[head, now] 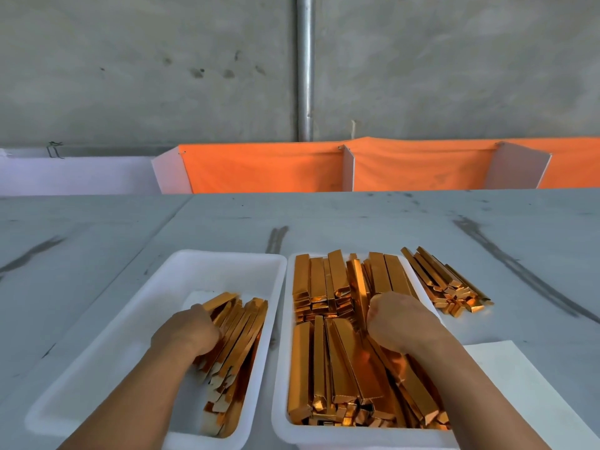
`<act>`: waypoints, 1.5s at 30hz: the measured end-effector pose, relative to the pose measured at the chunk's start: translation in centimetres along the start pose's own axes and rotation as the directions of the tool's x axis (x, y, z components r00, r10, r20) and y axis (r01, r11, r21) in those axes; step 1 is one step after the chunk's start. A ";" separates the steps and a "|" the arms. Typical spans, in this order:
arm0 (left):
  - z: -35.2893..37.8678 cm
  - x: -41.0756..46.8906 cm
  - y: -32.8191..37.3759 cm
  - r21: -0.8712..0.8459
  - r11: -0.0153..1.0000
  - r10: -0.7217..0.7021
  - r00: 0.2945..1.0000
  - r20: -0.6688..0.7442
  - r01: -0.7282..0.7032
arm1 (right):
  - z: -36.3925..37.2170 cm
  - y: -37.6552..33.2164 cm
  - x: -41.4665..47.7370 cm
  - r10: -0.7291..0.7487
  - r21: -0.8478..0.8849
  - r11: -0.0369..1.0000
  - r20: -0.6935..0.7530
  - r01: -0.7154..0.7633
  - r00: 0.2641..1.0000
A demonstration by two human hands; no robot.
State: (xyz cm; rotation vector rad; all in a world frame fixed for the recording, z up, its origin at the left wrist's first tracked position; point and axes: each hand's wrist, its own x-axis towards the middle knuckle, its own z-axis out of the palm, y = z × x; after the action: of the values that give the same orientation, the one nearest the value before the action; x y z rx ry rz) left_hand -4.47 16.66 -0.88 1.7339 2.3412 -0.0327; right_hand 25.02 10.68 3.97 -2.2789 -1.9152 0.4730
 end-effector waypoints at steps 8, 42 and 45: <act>0.5 0.4 0.4 -0.048 0.999 0.014 1.000 0.008 -0.013 | 0.4 -0.3 0.7 0.002 0.090 0.996 -0.154 0.012 0.988; -5.4 -5.7 4.8 -0.921 0.362 0.362 0.932 -0.005 -0.146 | 0.7 -2.4 -0.1 -0.209 0.807 0.476 -0.282 0.349 0.937; -5.2 -7.2 6.6 -0.966 0.254 0.477 0.874 0.087 -0.042 | 0.5 -1.9 -0.3 -0.277 0.963 0.166 -0.160 0.211 0.948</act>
State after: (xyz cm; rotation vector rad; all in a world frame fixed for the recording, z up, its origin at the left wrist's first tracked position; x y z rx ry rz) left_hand 2.92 12.70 6.40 1.2159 1.1676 0.8621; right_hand 23.04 10.65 4.11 -1.0283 -1.2137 1.2557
